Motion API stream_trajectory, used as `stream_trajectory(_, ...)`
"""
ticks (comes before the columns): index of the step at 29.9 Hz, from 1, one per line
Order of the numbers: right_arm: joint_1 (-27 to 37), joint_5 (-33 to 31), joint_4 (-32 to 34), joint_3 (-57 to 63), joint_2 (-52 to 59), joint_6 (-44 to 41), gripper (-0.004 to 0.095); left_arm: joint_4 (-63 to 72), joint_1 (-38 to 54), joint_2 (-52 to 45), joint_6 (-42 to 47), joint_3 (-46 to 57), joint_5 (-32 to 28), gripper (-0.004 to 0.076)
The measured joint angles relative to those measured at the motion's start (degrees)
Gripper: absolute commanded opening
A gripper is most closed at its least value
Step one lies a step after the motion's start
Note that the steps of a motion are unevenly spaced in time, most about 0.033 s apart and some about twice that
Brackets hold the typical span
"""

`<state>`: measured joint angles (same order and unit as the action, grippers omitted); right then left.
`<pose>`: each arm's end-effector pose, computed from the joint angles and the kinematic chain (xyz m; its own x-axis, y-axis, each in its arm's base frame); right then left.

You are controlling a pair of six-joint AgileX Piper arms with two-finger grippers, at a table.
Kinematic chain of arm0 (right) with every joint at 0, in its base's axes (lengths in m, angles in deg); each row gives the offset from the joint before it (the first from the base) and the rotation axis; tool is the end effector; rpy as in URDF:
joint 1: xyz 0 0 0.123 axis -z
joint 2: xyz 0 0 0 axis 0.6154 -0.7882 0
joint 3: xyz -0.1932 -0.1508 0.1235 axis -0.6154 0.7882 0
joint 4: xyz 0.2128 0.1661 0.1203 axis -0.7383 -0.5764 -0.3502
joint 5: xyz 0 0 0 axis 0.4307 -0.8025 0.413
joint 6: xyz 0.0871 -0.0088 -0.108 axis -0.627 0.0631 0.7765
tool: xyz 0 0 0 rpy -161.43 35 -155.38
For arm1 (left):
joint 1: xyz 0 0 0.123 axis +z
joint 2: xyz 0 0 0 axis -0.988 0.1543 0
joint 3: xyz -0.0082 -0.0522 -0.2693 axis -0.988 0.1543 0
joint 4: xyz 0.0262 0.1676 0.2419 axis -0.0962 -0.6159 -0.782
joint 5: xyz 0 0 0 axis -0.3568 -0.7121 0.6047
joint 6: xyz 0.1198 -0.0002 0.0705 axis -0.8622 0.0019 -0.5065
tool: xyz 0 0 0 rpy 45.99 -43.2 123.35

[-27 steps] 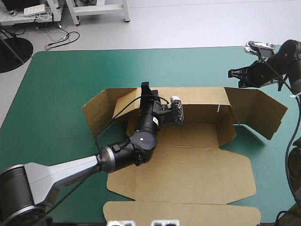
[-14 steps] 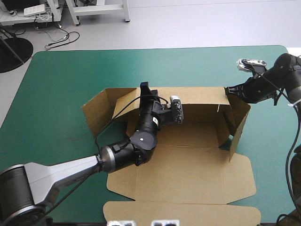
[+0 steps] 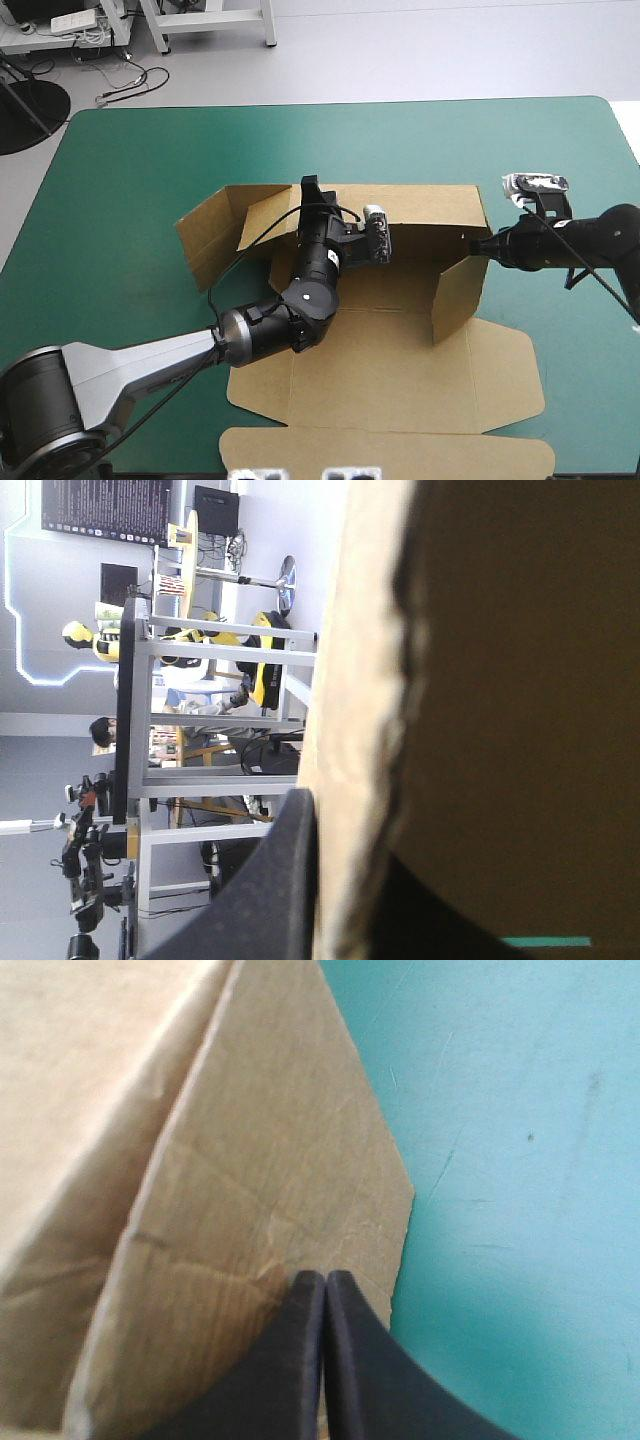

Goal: Fold the box

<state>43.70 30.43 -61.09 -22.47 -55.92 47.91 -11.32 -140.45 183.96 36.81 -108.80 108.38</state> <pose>0.3271 0.0292 0.2411 -0.8173 -0.0366 -0.5751 -0.2541 0.9186 0.3026 0.3085 -0.3211 0.2434 0.0856 0.9708 -0.2241 0.3320 0.1843 0.9251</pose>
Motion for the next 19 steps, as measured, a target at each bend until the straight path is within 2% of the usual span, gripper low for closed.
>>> stream_trajectory(5,0.00,4.35,-2.44,5.03,4.67,3.96,-0.0020,-1.58,0.00,1.46,0.00,-0.17,1.02,-0.0010)
stream_trajectory(12,0.00,13.36,-12.97,13.99,7.06,18.23,-0.0010,-1.88,0.00,1.61,0.00,-0.24,1.20,-0.0010)
stream_trajectory(14,0.00,13.59,-13.89,14.89,7.06,21.35,0.0035,-1.96,0.00,1.61,0.00,-0.24,1.20,-0.0010)
stream_trajectory(19,0.00,12.48,-12.54,14.84,7.37,23.17,0.0291,-2.97,0.00,1.72,0.23,-0.24,1.62,-0.0009)
